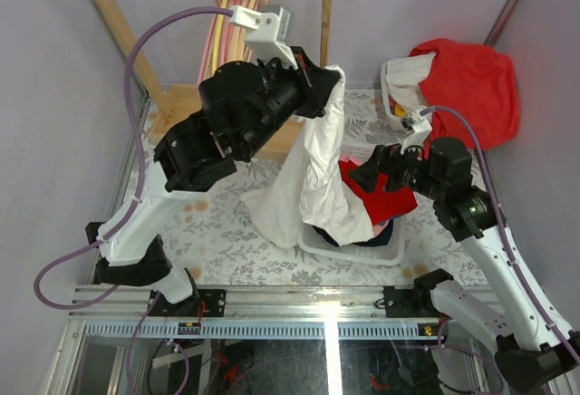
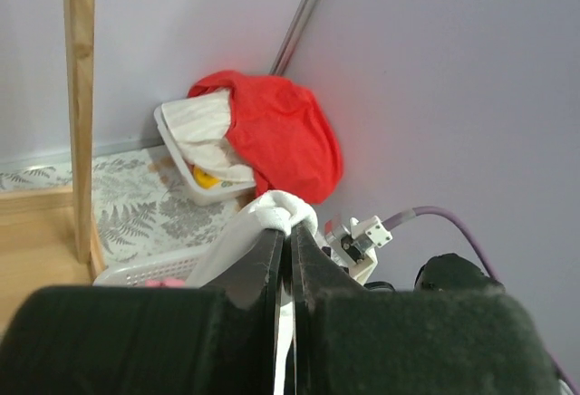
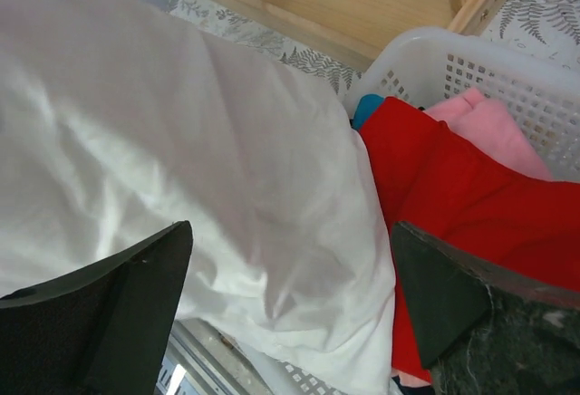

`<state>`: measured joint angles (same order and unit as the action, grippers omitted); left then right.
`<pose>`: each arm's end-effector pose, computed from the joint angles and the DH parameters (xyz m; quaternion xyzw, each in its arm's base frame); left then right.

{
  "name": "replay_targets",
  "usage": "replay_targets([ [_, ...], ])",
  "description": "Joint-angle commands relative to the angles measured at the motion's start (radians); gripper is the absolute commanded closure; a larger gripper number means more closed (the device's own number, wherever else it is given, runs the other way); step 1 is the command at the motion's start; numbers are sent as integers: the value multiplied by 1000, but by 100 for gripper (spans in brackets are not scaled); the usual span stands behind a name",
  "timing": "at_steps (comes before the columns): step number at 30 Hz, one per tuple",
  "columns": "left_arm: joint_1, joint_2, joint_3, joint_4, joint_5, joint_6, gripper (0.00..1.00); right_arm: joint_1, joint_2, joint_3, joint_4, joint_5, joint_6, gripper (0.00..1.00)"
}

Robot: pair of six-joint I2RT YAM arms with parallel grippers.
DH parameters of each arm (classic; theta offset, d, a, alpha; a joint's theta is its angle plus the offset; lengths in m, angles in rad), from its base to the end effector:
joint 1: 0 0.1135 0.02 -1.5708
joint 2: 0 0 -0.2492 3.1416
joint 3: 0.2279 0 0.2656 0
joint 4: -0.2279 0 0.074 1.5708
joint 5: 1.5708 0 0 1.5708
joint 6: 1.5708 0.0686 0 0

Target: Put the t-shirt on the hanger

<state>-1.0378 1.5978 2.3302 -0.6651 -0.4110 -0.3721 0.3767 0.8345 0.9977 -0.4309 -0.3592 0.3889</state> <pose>0.1840 -0.2579 0.5894 0.0776 0.6806 -0.3573 0.6350 0.2064 0.1076 0.3628 -0.1035 0.7830 0.3546 0.5004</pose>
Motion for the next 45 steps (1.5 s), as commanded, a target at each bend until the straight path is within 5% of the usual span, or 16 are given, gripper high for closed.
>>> replay_targets([
  [1, 13, 22, 32, -21, -9, 38, 100, 45, 3, -45, 148, -37, -20, 0],
  [9, 25, 22, 3, 20, -67, 72, 100, 113, -83, -151, 242, -130, -44, 1],
  [14, 27, 25, 17, 45, -91, 90, 100, 222, -66, -171, 279, -44, -62, 1],
  [27, 30, -1, 8, 52, -161, 134, 100, 808, 126, -110, 242, 843, -236, 6],
  [34, 30, -48, -20, 52, -162, 133, 100, 878, 325, -73, 296, 1113, -247, 6],
  [37, 30, -73, -27, 42, -173, 135, 100, 878, 343, -62, 293, 1210, -233, 31],
  [41, 30, -125, -72, 46, -194, 137, 100, 877, 280, -57, 309, 1296, -250, 96],
  [45, 31, -171, -118, 30, -279, 151, 100, 877, 133, -38, 307, 1224, -305, 100],
])
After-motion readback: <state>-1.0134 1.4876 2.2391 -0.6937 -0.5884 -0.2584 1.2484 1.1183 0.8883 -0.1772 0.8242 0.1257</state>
